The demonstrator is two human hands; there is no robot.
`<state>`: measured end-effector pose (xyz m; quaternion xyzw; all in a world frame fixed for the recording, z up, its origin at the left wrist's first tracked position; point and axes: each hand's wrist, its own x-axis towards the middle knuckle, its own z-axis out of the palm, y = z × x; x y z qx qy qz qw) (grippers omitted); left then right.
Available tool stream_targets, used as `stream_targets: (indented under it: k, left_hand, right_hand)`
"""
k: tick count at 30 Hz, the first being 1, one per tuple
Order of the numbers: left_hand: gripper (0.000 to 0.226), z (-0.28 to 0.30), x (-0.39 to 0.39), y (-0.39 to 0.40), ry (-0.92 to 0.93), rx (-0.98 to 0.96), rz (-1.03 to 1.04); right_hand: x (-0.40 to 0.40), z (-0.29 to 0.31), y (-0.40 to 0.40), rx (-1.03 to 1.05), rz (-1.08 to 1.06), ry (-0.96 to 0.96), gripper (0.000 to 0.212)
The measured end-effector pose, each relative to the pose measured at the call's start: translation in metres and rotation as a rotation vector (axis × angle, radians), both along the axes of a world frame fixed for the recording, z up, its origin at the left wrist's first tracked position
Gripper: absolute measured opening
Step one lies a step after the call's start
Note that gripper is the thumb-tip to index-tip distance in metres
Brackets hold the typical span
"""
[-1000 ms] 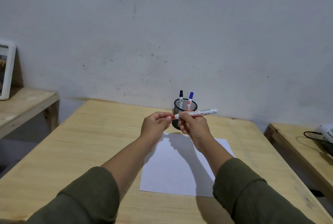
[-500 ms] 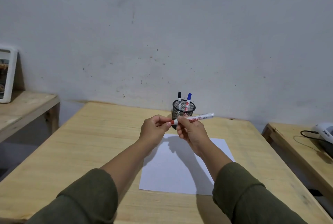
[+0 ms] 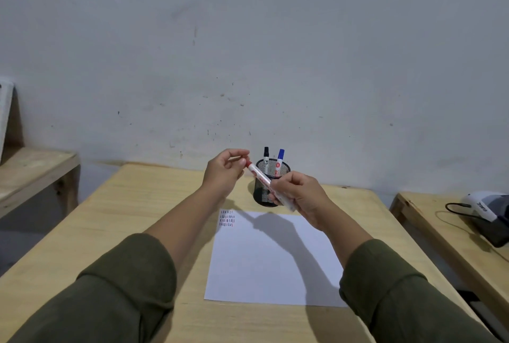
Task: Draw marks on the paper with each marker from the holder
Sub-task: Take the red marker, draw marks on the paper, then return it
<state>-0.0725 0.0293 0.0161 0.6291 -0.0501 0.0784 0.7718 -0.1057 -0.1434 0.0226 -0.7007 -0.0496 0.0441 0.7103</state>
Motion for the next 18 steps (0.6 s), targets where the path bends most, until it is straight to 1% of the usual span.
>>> stream_targets:
  k: [2,5,7,9,11,13,15,18]
  left_hand:
    - [0.024,0.011,0.004,-0.007,-0.033,0.015,-0.027]
    - [0.022,0.024,0.011,-0.02,-0.086,0.081,-0.075]
    - [0.022,0.028,0.018,-0.027,-0.103,0.114,-0.067]
    - [0.026,0.023,0.027,-0.03,-0.097,0.209,0.016]
    - [0.03,0.014,0.033,-0.027,-0.065,0.369,0.101]
    - [0.034,0.003,0.038,-0.023,-0.009,0.539,0.127]
    - [0.04,-0.006,0.043,-0.02,0.028,0.651,0.116]
    - [0.047,-0.015,0.052,-0.022,0.067,0.711,0.087]
  right_hand:
    - [0.003,0.003,0.002,-0.106,0.04,-0.021,0.006]
    - [0.013,0.006,0.006,-0.308,0.035,-0.122,0.012]
    - [0.022,0.011,0.007,-0.39,-0.014,-0.173,0.01]
    - [0.034,0.017,0.005,-0.387,-0.107,-0.19,0.011]
    - [0.049,0.022,0.0,-0.359,-0.216,-0.221,0.018]
    - [0.063,0.027,-0.005,-0.347,-0.304,-0.24,0.024]
    - [0.075,0.031,-0.009,-0.376,-0.369,-0.251,0.021]
    - [0.092,0.032,-0.009,-0.414,-0.427,-0.286,0.012]
